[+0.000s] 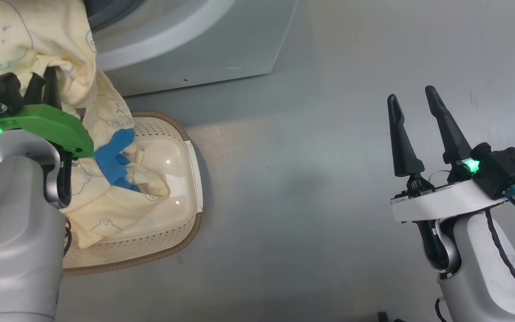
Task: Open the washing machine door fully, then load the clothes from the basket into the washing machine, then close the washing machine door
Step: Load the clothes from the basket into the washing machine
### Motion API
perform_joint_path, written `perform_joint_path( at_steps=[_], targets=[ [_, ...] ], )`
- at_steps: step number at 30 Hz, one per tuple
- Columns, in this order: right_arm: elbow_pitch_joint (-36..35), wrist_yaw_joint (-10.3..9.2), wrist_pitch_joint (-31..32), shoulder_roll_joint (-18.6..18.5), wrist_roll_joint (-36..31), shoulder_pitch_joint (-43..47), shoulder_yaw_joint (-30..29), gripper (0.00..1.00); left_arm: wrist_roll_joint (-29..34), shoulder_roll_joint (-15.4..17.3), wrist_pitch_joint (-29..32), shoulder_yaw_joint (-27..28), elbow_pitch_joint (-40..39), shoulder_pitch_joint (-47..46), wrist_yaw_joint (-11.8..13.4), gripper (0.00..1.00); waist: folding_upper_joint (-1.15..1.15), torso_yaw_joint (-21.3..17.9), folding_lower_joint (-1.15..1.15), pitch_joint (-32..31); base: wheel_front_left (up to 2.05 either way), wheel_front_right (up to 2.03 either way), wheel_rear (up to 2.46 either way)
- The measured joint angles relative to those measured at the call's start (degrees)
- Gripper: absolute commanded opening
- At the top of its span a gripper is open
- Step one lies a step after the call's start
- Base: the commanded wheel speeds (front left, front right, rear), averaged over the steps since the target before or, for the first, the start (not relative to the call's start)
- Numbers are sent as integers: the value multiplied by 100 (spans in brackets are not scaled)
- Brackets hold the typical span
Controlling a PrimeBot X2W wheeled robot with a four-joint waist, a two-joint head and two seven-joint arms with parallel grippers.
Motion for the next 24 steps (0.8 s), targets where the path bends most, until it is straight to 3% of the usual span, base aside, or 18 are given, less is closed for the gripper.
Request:
perform_joint_path(
  at_steps=[12,24],
  targets=[
    [4,0,0,71,9,-4,278,100,198,535,839,-115,-784,-303,-62,0,0,-124,0,-53,0,0,0],
    [-3,0,0,142,109,-14,432,100,-47,922,2800,-55,-910,-1274,-242,0,0,-435,0,54,0,0,0]
  ],
)
